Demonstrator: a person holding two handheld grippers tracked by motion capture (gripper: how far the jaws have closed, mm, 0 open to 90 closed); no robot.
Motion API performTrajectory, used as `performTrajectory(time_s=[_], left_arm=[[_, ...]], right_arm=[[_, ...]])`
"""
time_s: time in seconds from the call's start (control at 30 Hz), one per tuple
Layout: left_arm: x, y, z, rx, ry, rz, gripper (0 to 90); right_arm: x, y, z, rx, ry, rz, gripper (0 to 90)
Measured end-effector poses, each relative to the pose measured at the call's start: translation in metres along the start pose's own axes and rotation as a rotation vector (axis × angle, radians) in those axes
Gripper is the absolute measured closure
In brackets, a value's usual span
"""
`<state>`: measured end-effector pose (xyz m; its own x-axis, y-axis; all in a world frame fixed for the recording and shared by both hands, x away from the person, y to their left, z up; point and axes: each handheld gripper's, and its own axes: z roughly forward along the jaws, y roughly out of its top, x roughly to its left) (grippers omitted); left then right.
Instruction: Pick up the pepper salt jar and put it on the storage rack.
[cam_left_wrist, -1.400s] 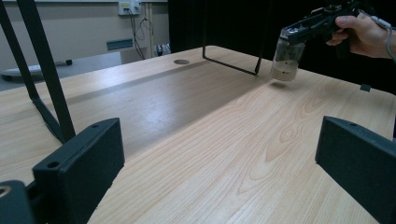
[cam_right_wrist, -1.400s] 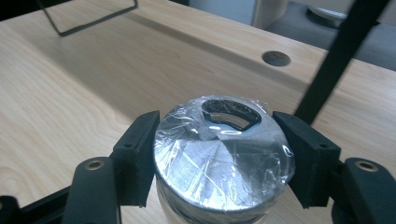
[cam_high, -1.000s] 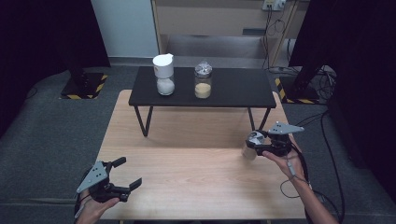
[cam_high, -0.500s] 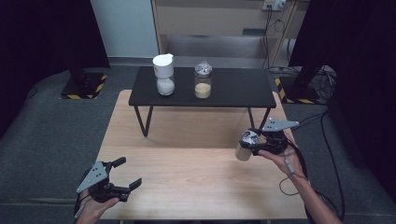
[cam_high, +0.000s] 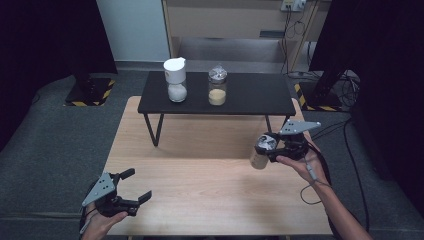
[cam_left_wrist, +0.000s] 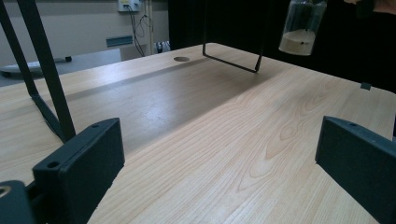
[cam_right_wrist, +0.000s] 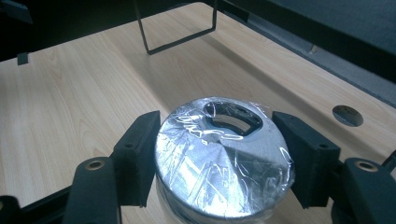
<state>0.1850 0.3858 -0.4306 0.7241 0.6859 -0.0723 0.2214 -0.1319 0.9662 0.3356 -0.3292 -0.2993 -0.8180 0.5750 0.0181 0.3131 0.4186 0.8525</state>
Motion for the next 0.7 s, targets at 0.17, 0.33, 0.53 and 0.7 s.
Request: performTrajectory(time_s=[0.17, 0.33, 0.53, 0.7], left_arm=[[0.0, 0.0, 0.0, -0.001, 0.0, 0.001, 0.0], [0.0, 0.0, 0.0, -0.003, 0.0, -0.002, 0.0], [0.0, 0.0, 0.0, -0.002, -0.002, -0.002, 0.0], [0.001, 0.0, 0.0, -0.003, -0.006, -0.002, 0.0]], right_arm=[[-0.001, 0.016, -0.001, 0.019, 0.009, -0.001, 35.6], [-0.002, 0.03, -0.003, 0.028, 0.022, -0.008, 35.7], [-0.002, 0.05, -0.01, 0.034, 0.029, -0.026, 35.7], [-0.004, 0.066, -0.016, 0.04, 0.025, -0.028, 35.7]])
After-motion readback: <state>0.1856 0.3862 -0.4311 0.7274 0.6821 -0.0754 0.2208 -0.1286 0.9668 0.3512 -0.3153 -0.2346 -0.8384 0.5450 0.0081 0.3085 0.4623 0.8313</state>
